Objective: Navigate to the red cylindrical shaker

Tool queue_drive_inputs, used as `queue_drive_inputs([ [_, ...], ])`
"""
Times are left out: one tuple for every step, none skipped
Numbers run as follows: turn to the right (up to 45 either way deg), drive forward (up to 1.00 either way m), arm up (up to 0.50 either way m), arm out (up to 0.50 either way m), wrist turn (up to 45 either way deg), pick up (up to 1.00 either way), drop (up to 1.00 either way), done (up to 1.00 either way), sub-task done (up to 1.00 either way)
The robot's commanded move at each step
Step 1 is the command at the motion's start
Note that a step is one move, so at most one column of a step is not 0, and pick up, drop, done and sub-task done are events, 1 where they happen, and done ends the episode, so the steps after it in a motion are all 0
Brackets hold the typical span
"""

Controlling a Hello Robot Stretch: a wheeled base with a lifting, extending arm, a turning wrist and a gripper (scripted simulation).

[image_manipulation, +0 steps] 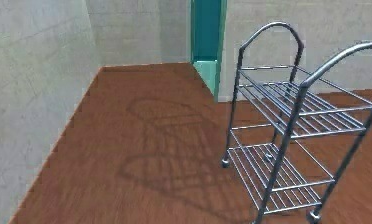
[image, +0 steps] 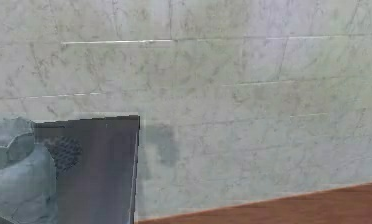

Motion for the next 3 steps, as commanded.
queue_drive_inputs([
  [45.0,0.00,0.00,0.00,0.0,0.00,0.00,0.00,0.00],
  [45.0,0.00,0.00,0.00,0.0,0.00,0.00,0.00,0.00],
  [45.0,0.00,0.00,0.00,0.0,0.00,0.00,0.00,0.00],
])
